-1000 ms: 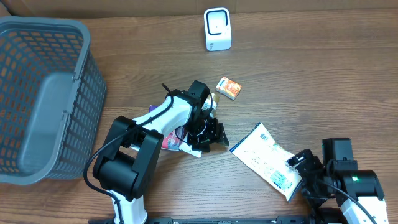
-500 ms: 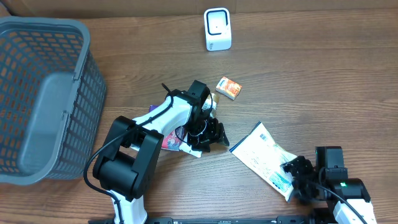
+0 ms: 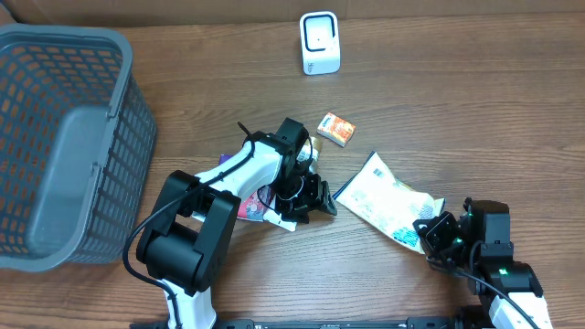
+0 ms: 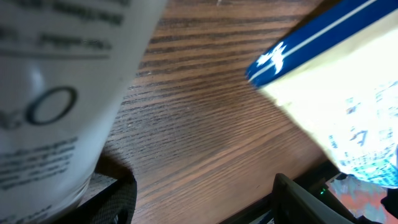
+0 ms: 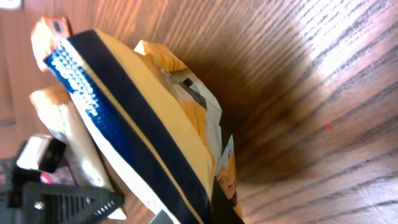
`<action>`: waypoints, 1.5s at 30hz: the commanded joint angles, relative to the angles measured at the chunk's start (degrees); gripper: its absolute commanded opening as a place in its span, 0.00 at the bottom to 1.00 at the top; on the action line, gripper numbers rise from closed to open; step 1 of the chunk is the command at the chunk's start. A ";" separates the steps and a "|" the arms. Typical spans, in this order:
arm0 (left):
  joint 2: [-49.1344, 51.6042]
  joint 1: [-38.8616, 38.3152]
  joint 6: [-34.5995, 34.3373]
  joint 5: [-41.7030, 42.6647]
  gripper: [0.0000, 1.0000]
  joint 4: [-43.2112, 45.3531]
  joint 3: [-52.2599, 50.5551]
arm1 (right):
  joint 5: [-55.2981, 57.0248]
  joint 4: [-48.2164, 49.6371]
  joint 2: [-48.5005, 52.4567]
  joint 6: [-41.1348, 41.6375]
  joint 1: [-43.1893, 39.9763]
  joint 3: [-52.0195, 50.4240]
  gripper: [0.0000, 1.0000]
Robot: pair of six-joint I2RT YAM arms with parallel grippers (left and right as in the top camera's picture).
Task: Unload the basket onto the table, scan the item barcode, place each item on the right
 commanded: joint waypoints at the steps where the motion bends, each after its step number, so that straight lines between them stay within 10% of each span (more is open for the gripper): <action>1: 2.03 0.83 1.70 -8.44 0.64 0.61 -2.03 | -1.66 -1.44 0.04 -4.17 0.24 -0.07 0.15; 4: 2.03 0.83 1.70 -8.41 0.64 0.90 -2.03 | -2.23 -2.27 1.75 -4.63 0.24 -0.09 0.75; 7: 2.03 0.83 1.18 -8.17 0.64 0.94 -2.03 | -1.97 -0.35 6.40 -5.03 0.24 -0.09 1.00; 14: 2.01 0.66 -0.39 -2.14 0.63 4.81 -2.01 | -2.71 11.82 21.77 -5.95 0.24 -0.09 0.98; 30: 2.01 0.33 -5.11 -1.77 0.64 8.13 -2.01 | -5.35 29.16 47.12 -9.29 0.24 -0.09 0.59; 32: 2.03 0.33 -6.27 -1.73 0.49 11.08 -2.01 | -4.68 29.14 47.12 -9.33 0.24 -0.09 0.59; 34: 2.01 0.35 -6.38 0.20 0.04 14.95 -2.01 | -4.57 29.14 47.12 -10.58 0.24 -0.09 0.57; 45: 1.44 -0.22 -10.12 11.32 0.04 25.92 -2.01 | -3.87 28.65 47.12 -10.78 0.24 -0.09 0.50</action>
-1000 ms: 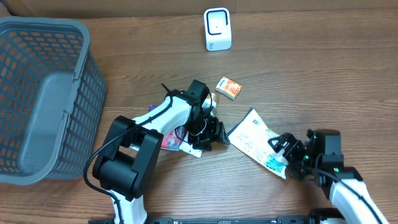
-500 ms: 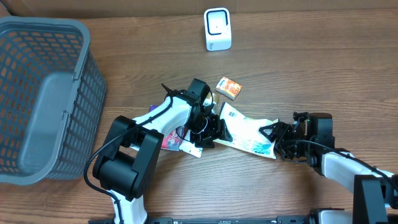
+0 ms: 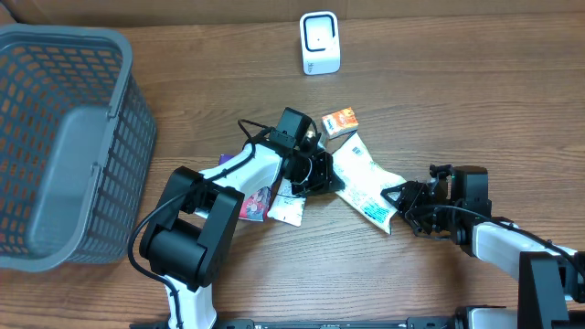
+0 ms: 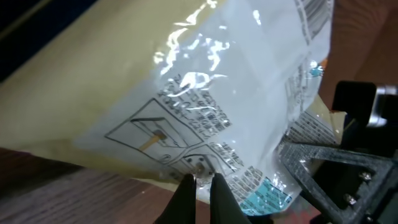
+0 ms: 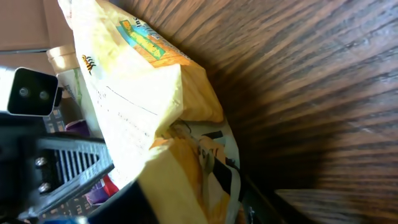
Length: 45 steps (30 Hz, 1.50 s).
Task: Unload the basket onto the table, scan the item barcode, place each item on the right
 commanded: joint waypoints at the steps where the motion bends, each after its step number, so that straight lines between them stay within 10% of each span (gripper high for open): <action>1: 0.24 -0.39 -1.20 3.98 0.04 2.25 -0.39 | 13.25 -4.46 6.12 -0.46 0.61 -5.27 0.50; 12: 2.45 -1.16 -1.60 -1.86 0.04 6.99 -0.61 | 12.94 -4.66 6.12 -0.44 0.61 -5.27 0.47; 18: 7.65 -1.49 -2.12 -1.55 0.04 7.28 -0.61 | 12.94 -4.28 6.12 -0.42 0.61 -5.27 0.78; 34: 9.51 -1.40 -2.08 -0.11 0.04 7.48 -0.61 | 13.14 9.79 7.74 3.28 0.90 -5.22 0.90; 41: 9.51 -1.40 -2.08 -0.11 0.04 7.45 -0.61 | 12.92 12.68 15.65 3.26 4.28 -3.30 0.87; 45: 9.51 -1.40 -2.05 -0.11 0.04 7.41 -0.61 | 11.26 12.15 19.80 2.27 5.22 -0.57 0.57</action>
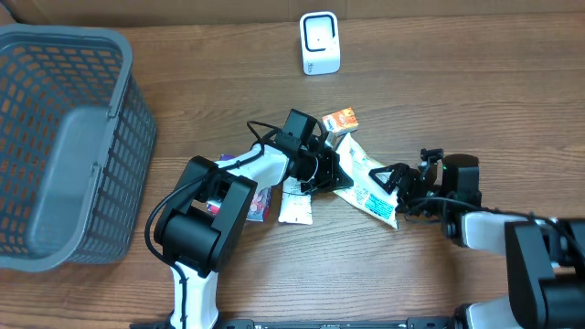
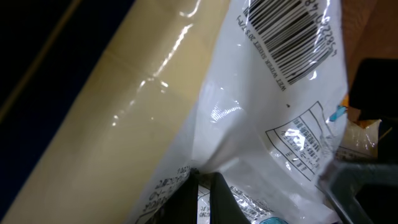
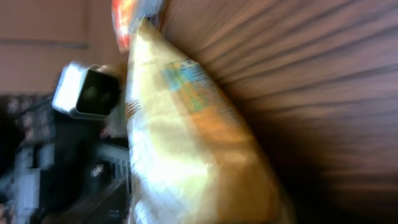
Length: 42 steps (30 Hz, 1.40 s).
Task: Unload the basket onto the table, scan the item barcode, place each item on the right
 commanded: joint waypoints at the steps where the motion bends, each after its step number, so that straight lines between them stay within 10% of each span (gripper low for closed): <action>1: 3.82 -0.39 -0.57 -3.04 0.04 -0.94 -1.44 | 12.94 -6.01 9.70 -1.62 2.12 -3.48 0.47; 8: 3.82 -0.37 -0.55 -3.06 0.04 -1.33 -1.44 | 10.95 -8.52 9.68 -4.59 2.10 -3.37 0.04; 18: -2.78 -0.15 4.55 -6.64 0.15 -3.50 -0.83 | 6.58 -10.16 5.40 -9.40 1.77 -3.23 0.04; 28: -26.75 1.33 17.92 -38.53 0.52 -31.26 17.44 | 6.60 -25.49 -15.47 -12.02 1.66 0.44 0.04; 39: -39.06 1.36 19.23 -55.41 1.00 -36.63 25.29 | 9.75 -46.80 -33.40 -16.92 1.66 15.80 0.04; 42: -41.27 1.36 20.46 -59.60 1.00 -37.09 25.73 | 11.19 -56.76 -35.67 -16.92 1.66 25.70 0.04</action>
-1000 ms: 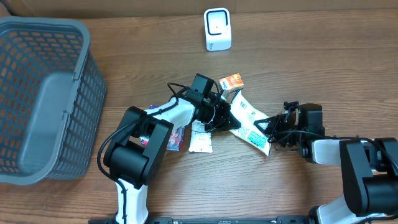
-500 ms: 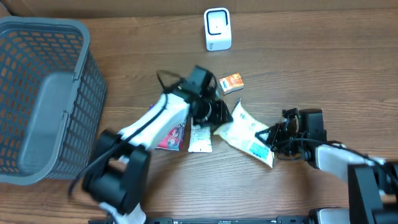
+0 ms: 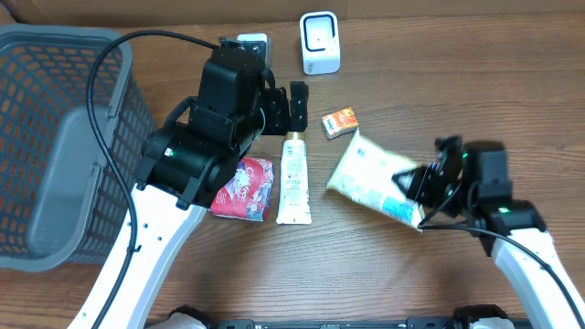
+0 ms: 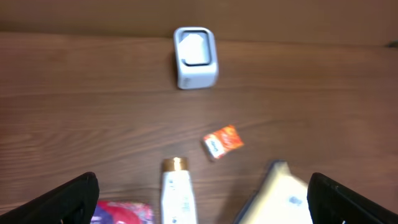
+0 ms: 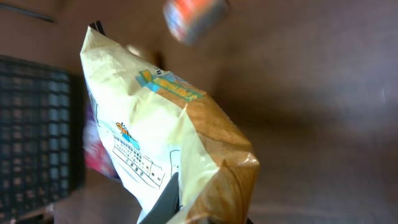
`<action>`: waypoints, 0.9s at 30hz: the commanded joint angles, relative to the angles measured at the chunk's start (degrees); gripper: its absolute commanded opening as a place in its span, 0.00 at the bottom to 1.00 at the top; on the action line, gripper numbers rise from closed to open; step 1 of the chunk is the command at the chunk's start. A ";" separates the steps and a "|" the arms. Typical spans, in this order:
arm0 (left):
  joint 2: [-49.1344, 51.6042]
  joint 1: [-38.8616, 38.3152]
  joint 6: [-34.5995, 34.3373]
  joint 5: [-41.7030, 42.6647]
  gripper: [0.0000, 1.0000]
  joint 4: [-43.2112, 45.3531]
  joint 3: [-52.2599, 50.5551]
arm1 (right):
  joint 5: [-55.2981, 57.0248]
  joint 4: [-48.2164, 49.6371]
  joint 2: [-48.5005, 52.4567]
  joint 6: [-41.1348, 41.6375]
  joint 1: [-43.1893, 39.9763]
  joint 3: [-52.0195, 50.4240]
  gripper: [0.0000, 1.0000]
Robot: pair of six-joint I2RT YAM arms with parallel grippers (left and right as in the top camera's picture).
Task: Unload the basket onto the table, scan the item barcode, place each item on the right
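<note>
My right gripper (image 3: 422, 185) is shut on one end of a yellow and white snack bag (image 3: 370, 176). In the right wrist view the bag (image 5: 155, 124) stands on end in front of the camera, pinched at the gripper (image 5: 193, 208), printed side showing, no barcode visible. The white scanner (image 3: 320, 43) stands at the table's far edge, also seen as the scanner (image 4: 194, 55). My left gripper (image 3: 279, 105) is raised high over the table, open and empty. Its fingers (image 4: 74, 196) frame the bag's corner (image 4: 280, 196).
A small orange box (image 3: 340, 122) lies between scanner and bag. A white tube (image 3: 292, 178) and a red packet (image 3: 241, 183) lie left of the bag. A grey basket (image 3: 91, 55) fills the left side.
My left gripper, which was low and pinched on the bag, has let go, opened and risen toward the back left. The right gripper now holds the bag alone, farther right.
The bag first lay flat at the right with my right gripper at its near end and my left gripper low by the tube. Then both grippers were at the bag near the orange box, its barcode facing the left wrist camera. Now only the right holds it.
</note>
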 commanded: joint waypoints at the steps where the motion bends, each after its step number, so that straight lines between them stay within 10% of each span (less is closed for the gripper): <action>1: -2.56 0.11 2.62 -9.40 1.00 -0.68 0.90 | 1.03 -8.85 -2.86 -1.11 0.24 12.17 0.04; 10: -7.65 0.13 2.93 -24.46 1.00 -6.88 10.16 | -5.81 -31.10 -2.86 -1.16 0.26 30.58 0.04; 27: -15.21 4.02 2.73 -37.18 1.00 -14.67 11.85 | -22.80 -33.27 -2.86 -3.87 0.26 32.26 0.04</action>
